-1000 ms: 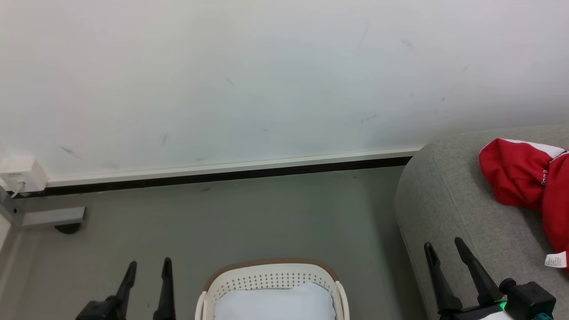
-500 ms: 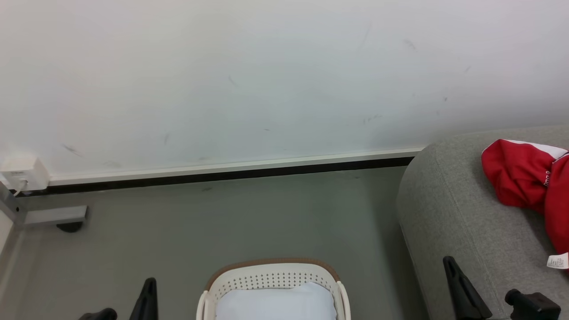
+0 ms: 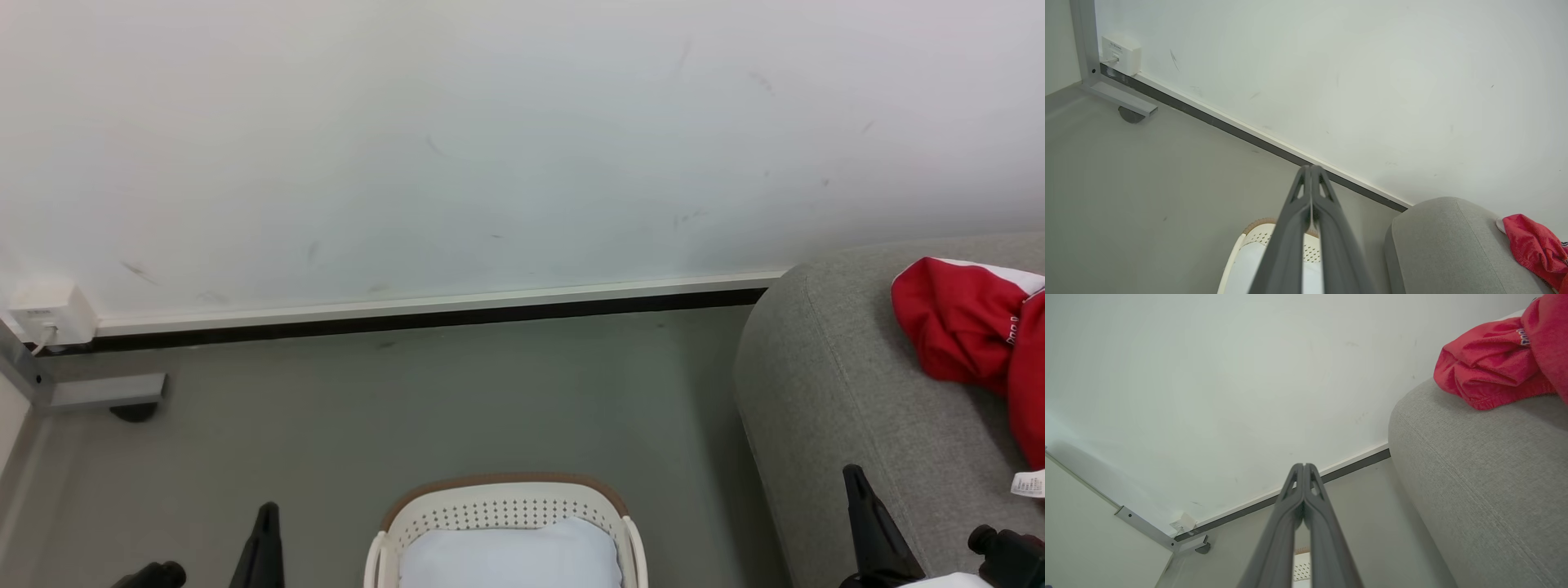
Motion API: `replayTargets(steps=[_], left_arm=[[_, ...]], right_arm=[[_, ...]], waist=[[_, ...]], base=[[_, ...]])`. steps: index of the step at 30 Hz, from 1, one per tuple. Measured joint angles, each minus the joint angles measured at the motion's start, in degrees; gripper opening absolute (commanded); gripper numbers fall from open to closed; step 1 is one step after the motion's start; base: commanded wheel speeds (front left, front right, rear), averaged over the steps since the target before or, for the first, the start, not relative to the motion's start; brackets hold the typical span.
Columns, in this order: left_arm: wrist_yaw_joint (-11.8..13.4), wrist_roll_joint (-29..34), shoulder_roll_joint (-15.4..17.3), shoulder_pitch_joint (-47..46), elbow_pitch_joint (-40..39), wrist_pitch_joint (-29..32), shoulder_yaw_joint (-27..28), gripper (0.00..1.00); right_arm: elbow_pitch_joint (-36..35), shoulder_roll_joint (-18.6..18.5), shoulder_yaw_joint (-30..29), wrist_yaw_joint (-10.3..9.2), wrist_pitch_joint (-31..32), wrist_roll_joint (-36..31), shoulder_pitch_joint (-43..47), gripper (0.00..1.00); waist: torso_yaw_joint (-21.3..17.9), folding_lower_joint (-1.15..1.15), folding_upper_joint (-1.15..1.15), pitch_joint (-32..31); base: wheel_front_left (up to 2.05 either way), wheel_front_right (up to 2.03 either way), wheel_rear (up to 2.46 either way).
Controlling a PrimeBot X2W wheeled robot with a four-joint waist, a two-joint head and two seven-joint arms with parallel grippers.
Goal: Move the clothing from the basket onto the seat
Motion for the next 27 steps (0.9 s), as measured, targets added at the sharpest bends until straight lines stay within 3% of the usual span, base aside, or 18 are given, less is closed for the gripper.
replayTargets(steps=[27], left_arm=[[-1.1,-21.7,0.1,-2.2,-0.6,5.5,1.2,0.0]], right_arm=[[0.0,1.2,-5.3,0.0,5.1,17.6,-1.2,0.0]], waist=[[1.0,0.0,0.0,0.3]], base=[[0.0,0.0,0.0]])
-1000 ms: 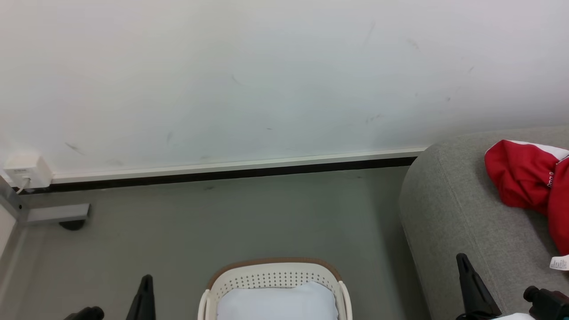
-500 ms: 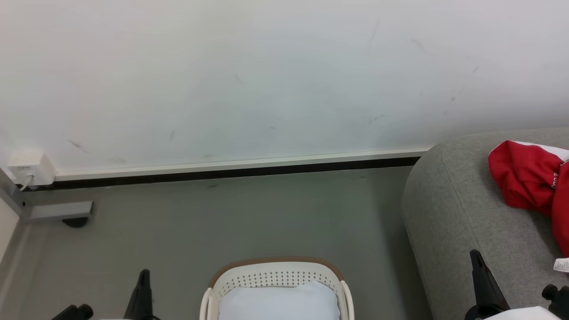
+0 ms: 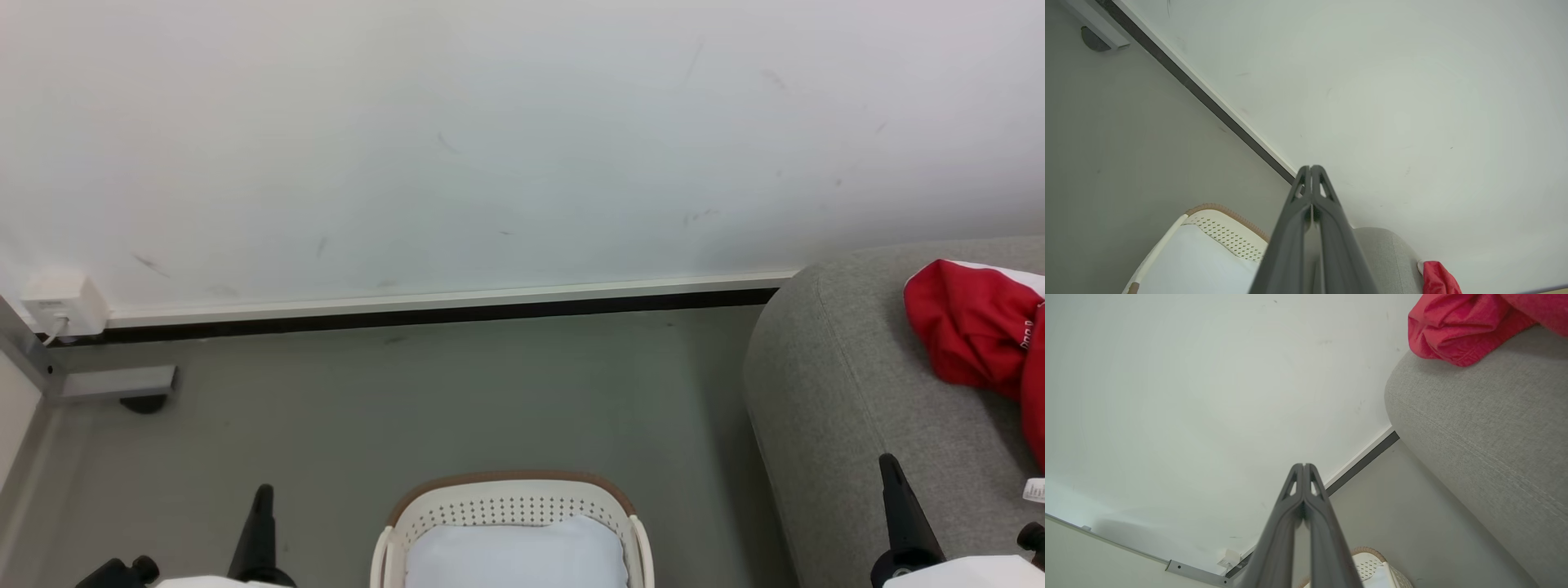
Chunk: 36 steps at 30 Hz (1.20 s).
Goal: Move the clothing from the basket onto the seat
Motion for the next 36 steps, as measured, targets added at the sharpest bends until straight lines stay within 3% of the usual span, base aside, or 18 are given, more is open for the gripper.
replayTargets(steps=[36], left_arm=[[-1.2,-21.5,0.2,-2.2,-0.5,5.6,1.4,0.0]], right_arm=[[-0.1,1.5,-5.6,0.0,5.6,17.1,-1.2,0.0]], waist=[[1.3,0.0,0.0,0.4]], base=[[0.0,0.0,0.0]])
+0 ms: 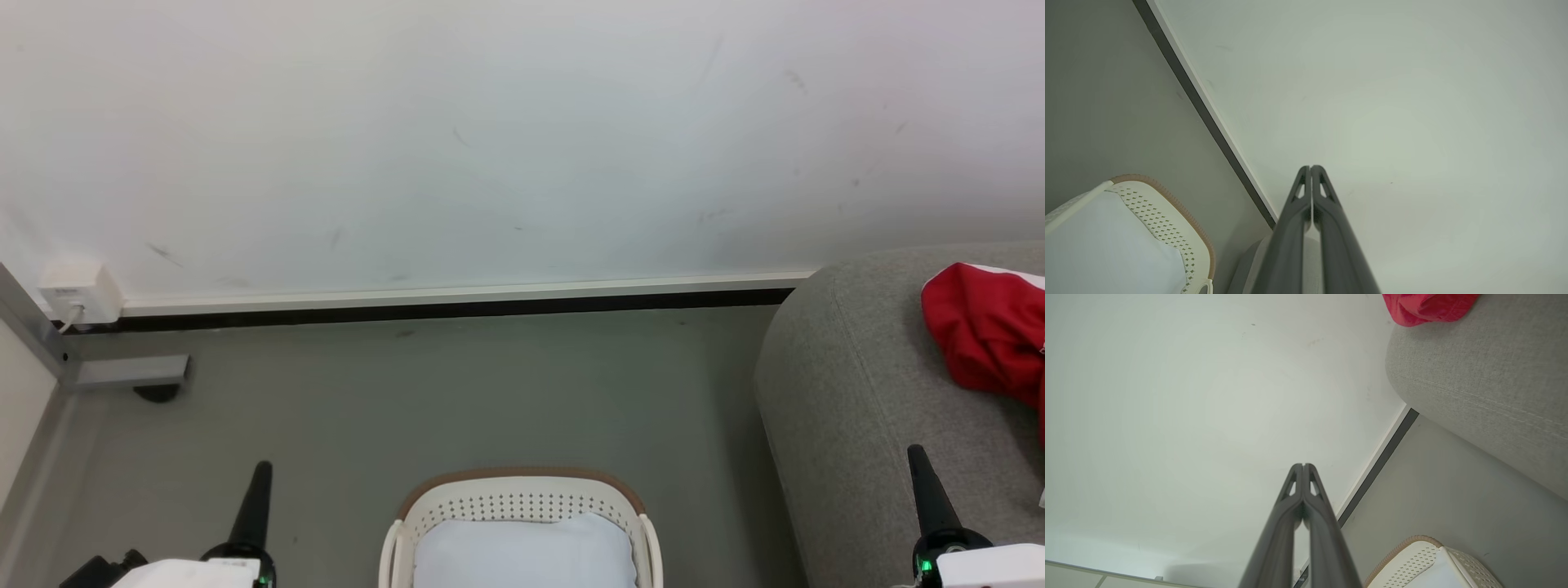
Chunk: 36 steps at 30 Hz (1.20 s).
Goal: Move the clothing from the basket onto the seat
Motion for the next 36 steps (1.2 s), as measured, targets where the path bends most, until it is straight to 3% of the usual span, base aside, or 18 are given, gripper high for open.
replayTargets(steps=[36], left_arm=[[-0.7,-16.3,0.1,-1.5,-0.4,4.1,1.1,0.0]], right_arm=[[-0.1,1.3,-4.4,0.0,4.3,12.3,-1.1,0.0]], waist=[[1.3,0.0,0.0,0.4]], base=[[0.0,0.0,0.0]])
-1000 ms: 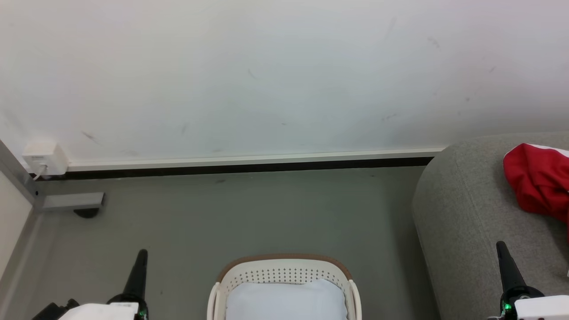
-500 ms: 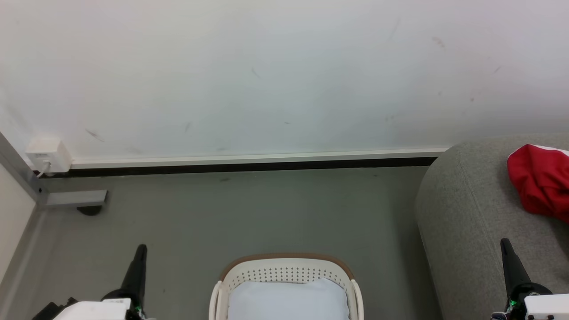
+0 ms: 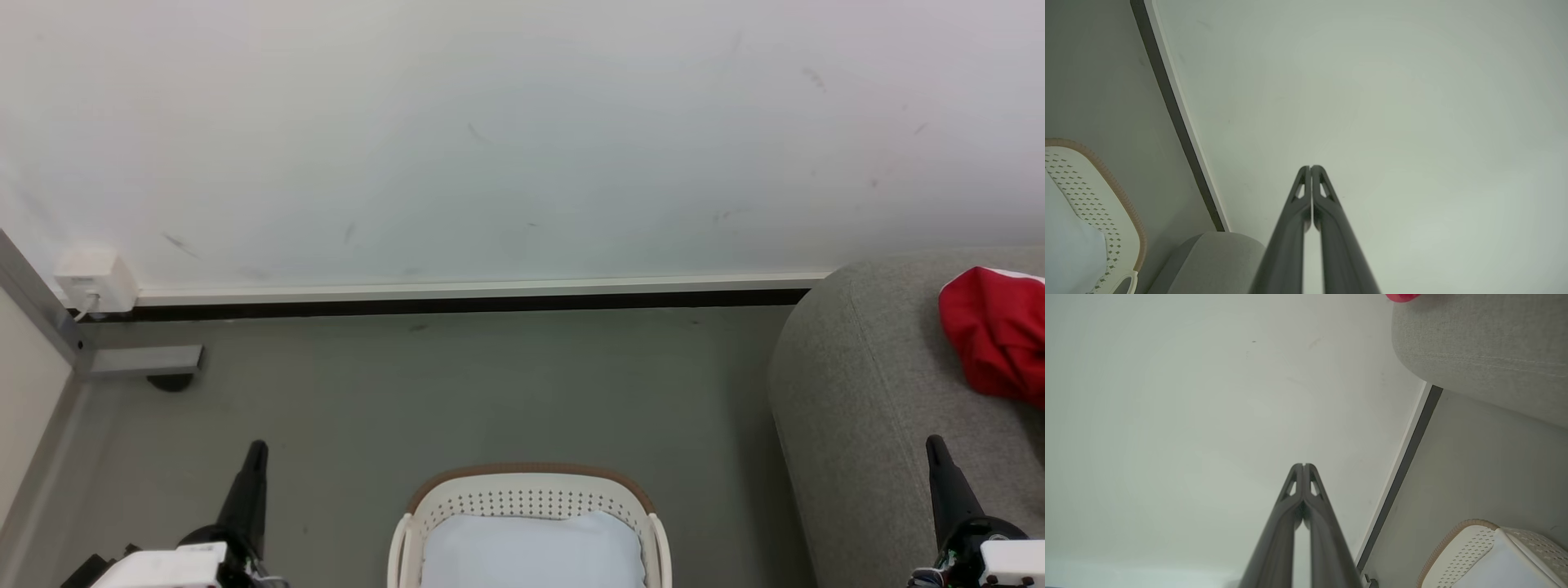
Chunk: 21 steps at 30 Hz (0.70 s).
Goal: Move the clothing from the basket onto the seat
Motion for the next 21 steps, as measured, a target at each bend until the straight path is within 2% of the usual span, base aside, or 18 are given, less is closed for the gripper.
replayTargets(steps=[6,21], left_arm=[[-0.1,-1.9,0.0,-0.2,-0.1,0.5,0.1,0.0],[-0.1,-1.9,0.0,-0.2,-0.1,0.5,0.2,0.0]], right_arm=[[0.0,0.2,-0.6,0.0,0.6,1.8,-0.1,0.0],[0.0,0.3,-0.8,0.0,0.7,1.8,-0.1,0.0]], waist=[[0.2,0.0,0.0,0.1],[0.2,0.0,0.0,0.1]], base=[[0.0,0.0,0.0],[0.0,0.0,0.0]])
